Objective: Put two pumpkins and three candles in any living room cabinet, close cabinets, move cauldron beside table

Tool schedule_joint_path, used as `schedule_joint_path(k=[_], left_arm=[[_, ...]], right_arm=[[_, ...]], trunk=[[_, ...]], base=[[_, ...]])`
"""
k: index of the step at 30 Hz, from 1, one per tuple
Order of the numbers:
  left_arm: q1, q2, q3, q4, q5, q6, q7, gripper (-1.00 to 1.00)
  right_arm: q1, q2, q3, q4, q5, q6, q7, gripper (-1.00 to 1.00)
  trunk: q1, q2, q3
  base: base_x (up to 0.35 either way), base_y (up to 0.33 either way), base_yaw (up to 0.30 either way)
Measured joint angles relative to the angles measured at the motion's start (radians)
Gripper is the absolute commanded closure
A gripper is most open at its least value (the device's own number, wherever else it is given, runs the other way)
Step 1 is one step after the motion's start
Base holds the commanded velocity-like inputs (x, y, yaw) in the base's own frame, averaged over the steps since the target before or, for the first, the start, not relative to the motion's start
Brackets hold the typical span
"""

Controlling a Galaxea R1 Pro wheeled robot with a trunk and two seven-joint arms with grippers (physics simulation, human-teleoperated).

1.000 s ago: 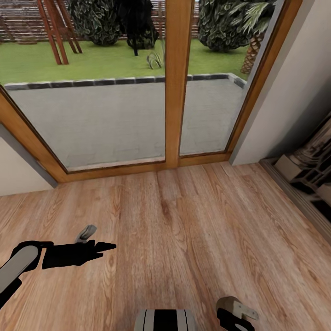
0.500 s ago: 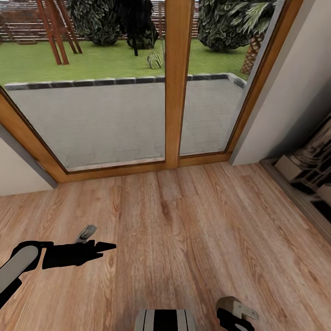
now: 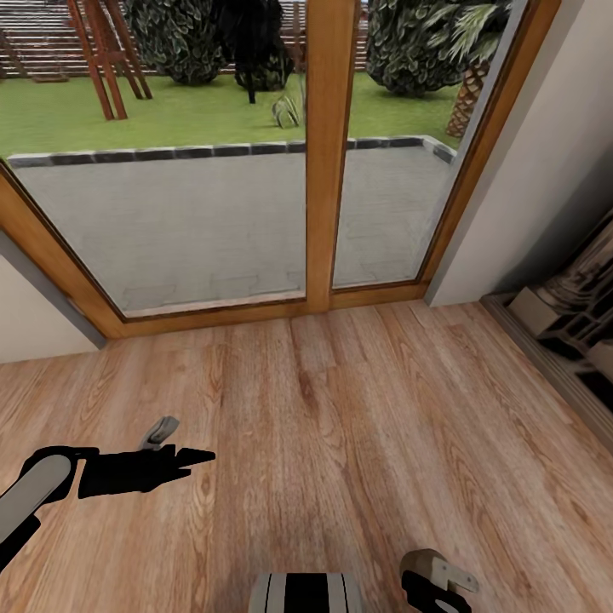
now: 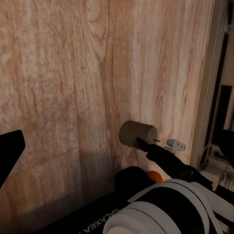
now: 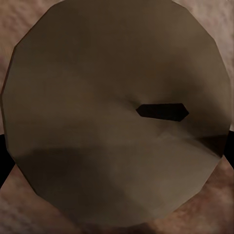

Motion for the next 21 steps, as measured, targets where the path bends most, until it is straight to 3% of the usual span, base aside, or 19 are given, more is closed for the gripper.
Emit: schedule_joint_path(k=[21], left_arm=[[0.000,0.000,0.000,0.000,0.003,0.000,0.000,-1.00]], right_arm=[[0.000,0.000,0.000,0.000,-0.001,0.000,0.000,1.00]], trunk=[[-0.001,0.001,0.012]], base=[[0.000,0.000,0.000]])
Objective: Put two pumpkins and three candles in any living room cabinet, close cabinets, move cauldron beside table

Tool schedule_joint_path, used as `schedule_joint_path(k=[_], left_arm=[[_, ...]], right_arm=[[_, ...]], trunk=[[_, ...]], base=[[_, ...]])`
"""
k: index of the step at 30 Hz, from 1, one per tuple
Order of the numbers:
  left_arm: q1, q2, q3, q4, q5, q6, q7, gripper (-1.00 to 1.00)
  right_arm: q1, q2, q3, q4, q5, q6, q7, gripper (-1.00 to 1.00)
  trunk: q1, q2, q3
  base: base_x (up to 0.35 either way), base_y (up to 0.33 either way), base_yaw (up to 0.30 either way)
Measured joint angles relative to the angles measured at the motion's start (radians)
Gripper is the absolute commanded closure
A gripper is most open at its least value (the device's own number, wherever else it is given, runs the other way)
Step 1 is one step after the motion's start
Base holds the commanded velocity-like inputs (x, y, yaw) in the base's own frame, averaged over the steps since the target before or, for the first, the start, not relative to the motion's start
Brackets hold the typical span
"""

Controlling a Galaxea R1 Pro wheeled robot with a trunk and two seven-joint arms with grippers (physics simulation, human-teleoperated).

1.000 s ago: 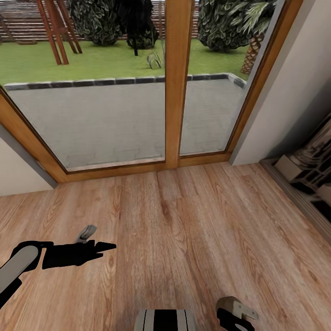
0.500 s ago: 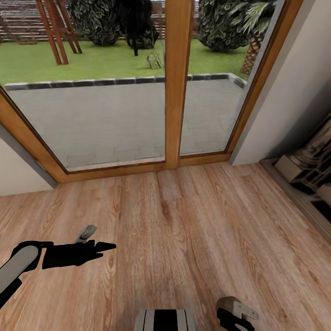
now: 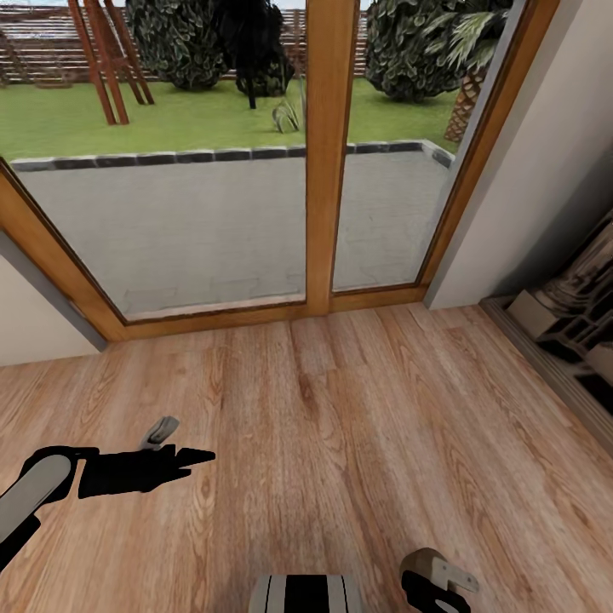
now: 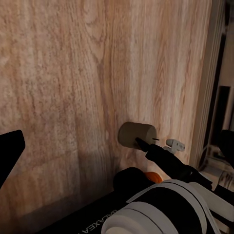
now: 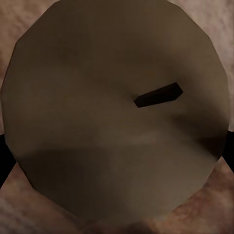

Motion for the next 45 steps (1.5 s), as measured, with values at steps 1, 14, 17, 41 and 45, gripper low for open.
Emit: schedule_joint_path(k=[1,14,17,41,45], left_arm=[[0.000,0.000,0.000,0.000,0.000,0.000,0.000,-1.00],[0.000,0.000,0.000,0.000,0.000,0.000,0.000,-1.00],[0.000,0.000,0.000,0.000,0.000,0.000,0.000,-1.00],[0.000,-0.004,-0.006,0.003,-0.003,-0.002,0.003,-1.00],[0.008,0.009,-0.003,0.026,0.021,-0.008,-0.015,-1.00]], right_arm=[[0.000,0.000,0.000,0.000,0.000,0.000,0.000,1.00],[0.000,0.000,0.000,0.001,0.000,0.000,0.000,1.00],[0.000,0.000,0.000,0.000,0.002,0.000,0.000,1.00],[0.000,-0.001,0.000,-0.009,0.001,-0.013,-0.001,1.00],[-0.005,0.001,-0.001,0.002,-0.007,-0.014,0.010,1.00]], trunk=[[0.000,0.000,0.000],[-0.002,0.001,0.015],[-0.003,0.001,0.023],[-0.014,0.007,0.116],[-0.015,0.008,0.131]], base=[[0.000,0.000,0.000],[0.000,0.000,0.000],[0.000,0.000,0.000],[0.000,0.000,0.000],[0.000,0.000,0.000]])
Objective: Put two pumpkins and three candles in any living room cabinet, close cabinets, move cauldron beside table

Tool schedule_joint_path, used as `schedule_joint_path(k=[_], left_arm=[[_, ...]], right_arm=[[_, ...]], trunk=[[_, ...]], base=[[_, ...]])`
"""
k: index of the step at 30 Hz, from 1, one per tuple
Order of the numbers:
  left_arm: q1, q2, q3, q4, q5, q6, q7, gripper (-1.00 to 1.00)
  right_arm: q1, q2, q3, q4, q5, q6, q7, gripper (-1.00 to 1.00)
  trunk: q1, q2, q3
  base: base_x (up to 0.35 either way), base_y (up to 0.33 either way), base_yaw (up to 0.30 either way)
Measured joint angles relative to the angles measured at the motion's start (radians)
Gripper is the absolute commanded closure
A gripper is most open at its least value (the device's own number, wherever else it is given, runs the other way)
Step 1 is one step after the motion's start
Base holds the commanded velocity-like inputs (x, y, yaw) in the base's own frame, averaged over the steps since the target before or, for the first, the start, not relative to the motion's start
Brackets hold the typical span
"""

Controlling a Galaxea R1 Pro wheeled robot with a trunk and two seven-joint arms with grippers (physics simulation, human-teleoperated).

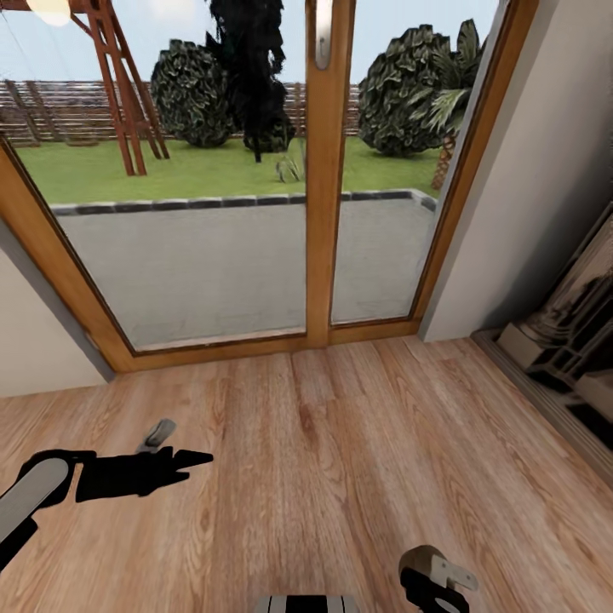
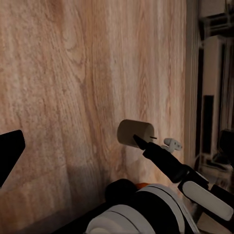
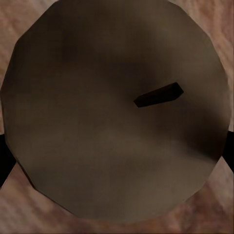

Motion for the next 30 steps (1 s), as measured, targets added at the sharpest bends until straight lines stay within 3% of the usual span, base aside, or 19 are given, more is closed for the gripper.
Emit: schedule_joint_path(k=[10,14,30], left_arm=[[0.003,-0.011,0.012,0.051,0.058,0.000,0.006,-1.00],[0.003,-0.012,0.013,0.058,0.060,0.000,0.007,-1.00],[0.003,-0.010,0.016,0.061,0.058,0.000,0.006,-1.00]], right_arm=[[0.000,-0.003,-0.021,-0.002,-0.034,0.000,0.003,1.00],[0.000,-0.003,-0.022,-0.002,-0.051,0.000,0.003,1.00],[0.000,-0.003,-0.022,-0.001,-0.053,0.000,0.003,1.00]], trunk=[[-0.032,0.057,0.033],[-0.047,0.085,0.045],[-0.109,0.197,0.095]], base=[[0.000,0.000,0.000],[-0.137,0.039,0.000],[-0.057,0.041,0.000]])
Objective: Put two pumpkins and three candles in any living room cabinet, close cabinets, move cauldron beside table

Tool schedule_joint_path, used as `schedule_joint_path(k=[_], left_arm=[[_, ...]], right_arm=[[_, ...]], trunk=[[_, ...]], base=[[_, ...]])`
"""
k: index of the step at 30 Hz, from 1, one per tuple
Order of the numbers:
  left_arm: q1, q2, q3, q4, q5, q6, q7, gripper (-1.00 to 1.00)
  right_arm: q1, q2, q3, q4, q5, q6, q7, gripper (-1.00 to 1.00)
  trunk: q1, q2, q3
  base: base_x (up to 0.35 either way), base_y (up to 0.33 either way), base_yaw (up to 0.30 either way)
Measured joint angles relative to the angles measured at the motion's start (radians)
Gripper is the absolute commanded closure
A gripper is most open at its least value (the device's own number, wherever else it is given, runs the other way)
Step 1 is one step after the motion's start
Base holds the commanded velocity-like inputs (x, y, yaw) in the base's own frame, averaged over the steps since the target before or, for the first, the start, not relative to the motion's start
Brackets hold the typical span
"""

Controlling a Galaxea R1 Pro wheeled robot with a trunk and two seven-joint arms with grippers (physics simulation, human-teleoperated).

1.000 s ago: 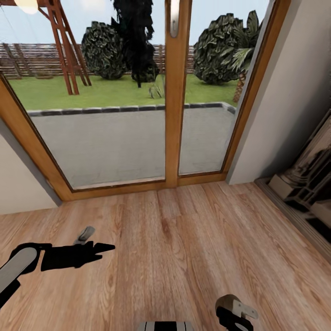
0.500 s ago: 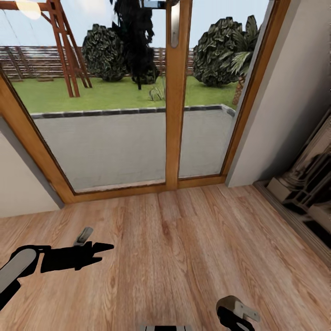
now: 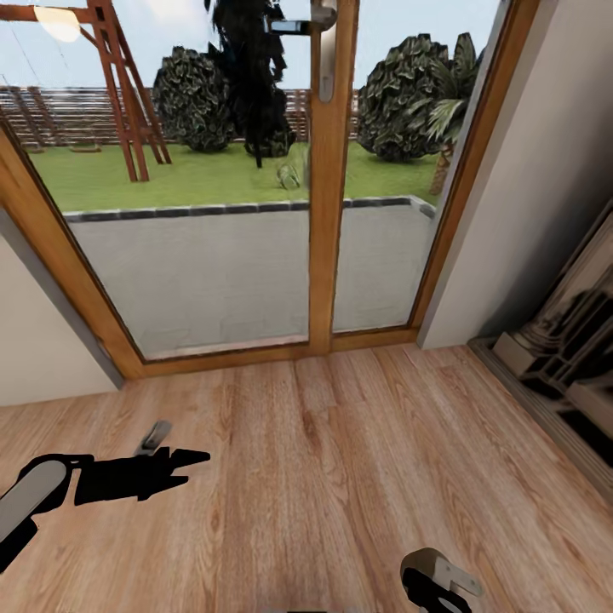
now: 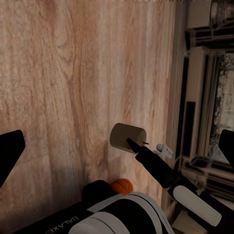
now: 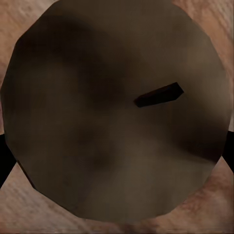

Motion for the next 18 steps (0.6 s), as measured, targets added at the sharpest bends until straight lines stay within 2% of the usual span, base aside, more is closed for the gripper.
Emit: schedule_joint_path(k=[5,12,18], left_arm=[[0.000,0.000,0.001,0.008,0.001,0.000,-0.001,-1.00],[0.000,-0.001,0.002,0.012,-0.002,0.000,0.001,-1.00],[-0.006,0.002,-0.001,0.125,-0.019,-0.003,0.013,-1.00]], right_arm=[[0.000,0.000,0.000,0.000,-0.001,0.000,-0.001,1.00],[0.000,0.000,0.000,-0.001,0.000,-0.001,-0.002,1.00],[0.000,0.000,0.000,-0.001,0.001,-0.006,-0.003,1.00]], trunk=[[-0.019,0.035,0.016],[-0.046,0.084,0.038],[-0.069,0.126,0.056]], base=[[-0.069,0.186,0.000],[-0.005,0.022,0.000],[0.000,0.000,0.000]])
